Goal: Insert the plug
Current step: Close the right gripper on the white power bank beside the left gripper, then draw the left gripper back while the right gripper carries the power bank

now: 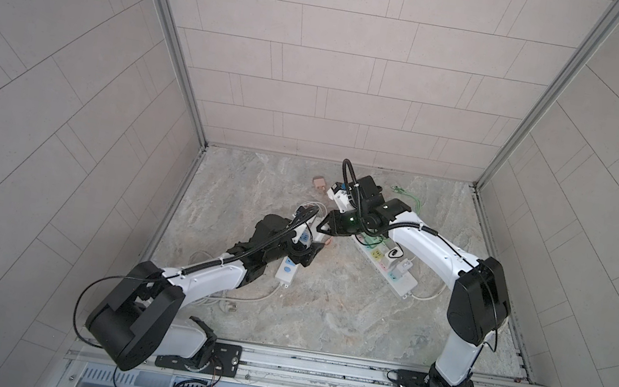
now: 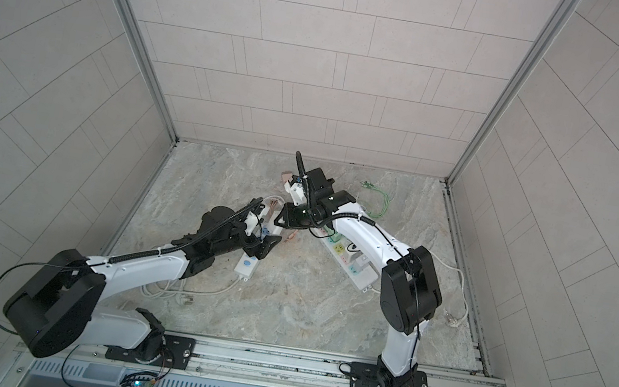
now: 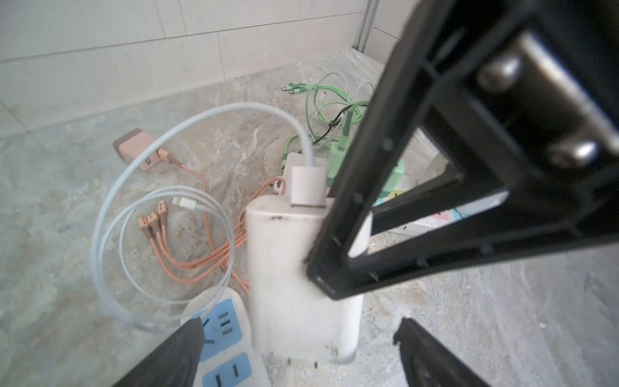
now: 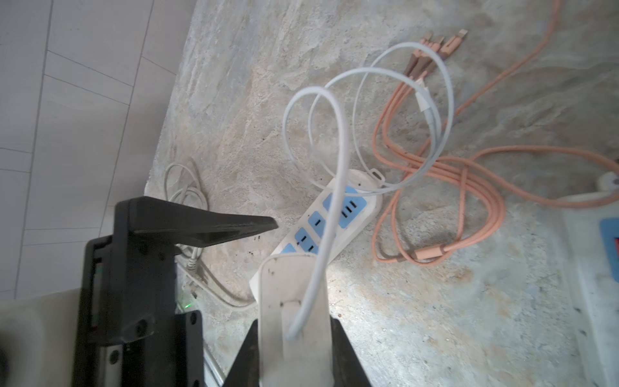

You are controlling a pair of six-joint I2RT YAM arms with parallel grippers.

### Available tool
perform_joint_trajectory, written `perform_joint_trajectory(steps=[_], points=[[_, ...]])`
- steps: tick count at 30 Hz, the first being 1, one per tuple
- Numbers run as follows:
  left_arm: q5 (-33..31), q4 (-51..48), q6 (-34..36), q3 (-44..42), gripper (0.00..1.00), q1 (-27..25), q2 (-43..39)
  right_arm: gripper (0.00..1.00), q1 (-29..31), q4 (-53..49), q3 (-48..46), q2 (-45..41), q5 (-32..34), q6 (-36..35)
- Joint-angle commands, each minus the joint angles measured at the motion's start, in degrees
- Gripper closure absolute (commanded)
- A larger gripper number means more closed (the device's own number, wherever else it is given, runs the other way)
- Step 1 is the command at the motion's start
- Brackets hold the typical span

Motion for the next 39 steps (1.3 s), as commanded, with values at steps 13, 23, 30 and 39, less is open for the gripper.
perform_joint_trajectory(steps=[13, 23, 30, 39], points=[[-20.0, -25.23, -21.03, 0.7, 0.0, -0.17, -15.48, 0.96, 3.12, 7.78, -5.37, -1.73, 10.38, -4.75], [-26.61, -25.09, -29.84, -12.49, 0.0, -0.18, -27.44, 0.96, 7.47, 10.48, -3.06, 2.25, 9.46, -10.6], [-25.94, -27.78, -30.46, -11.29, 0.0, -0.11, -26.77, 0.97, 9.07, 11.61, -2.11, 4.67, 8.41, -19.62], [-24.41, -29.03, -30.64, -11.62, 0.0, 0.38, -28.54, 0.98, 8.42, 11.47, -0.32, 7.87, 7.48, -27.93]])
